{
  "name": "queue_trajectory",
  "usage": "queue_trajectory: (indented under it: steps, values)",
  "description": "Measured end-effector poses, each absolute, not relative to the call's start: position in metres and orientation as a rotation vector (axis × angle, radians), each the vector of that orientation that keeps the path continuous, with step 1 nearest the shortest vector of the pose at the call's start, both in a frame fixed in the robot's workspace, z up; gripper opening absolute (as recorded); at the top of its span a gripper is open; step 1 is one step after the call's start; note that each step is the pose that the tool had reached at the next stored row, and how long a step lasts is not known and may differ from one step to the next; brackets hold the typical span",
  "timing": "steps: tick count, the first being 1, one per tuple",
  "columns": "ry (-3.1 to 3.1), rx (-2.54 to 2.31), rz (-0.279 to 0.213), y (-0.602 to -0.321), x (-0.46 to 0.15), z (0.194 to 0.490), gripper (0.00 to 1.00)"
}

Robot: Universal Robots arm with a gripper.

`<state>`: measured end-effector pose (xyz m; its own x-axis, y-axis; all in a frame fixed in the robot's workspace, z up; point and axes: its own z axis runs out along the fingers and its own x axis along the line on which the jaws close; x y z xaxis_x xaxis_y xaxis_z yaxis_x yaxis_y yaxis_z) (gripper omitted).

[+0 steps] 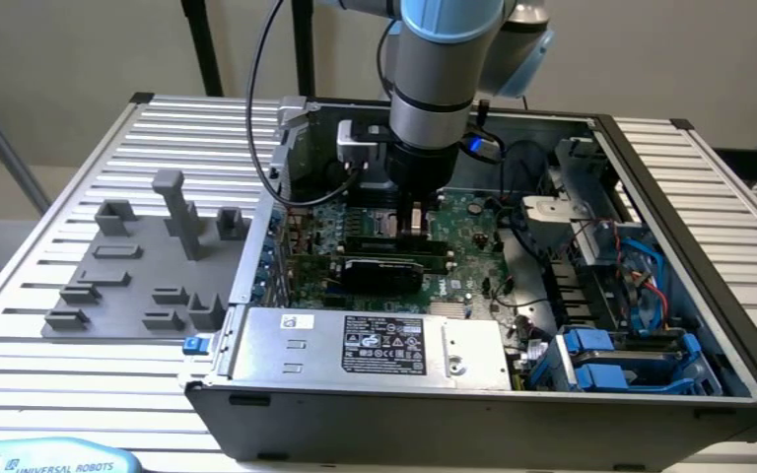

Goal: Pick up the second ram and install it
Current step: 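Insert the second ram into the second slot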

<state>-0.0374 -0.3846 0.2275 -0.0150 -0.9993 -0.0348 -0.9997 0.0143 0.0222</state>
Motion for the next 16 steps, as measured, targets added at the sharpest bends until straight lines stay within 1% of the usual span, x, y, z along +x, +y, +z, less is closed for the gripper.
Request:
queue_trajectory:
  steps: [16]
  values:
    - [2.23,-2.199,0.063,-0.3837,-0.0374,0.2272,0.13]
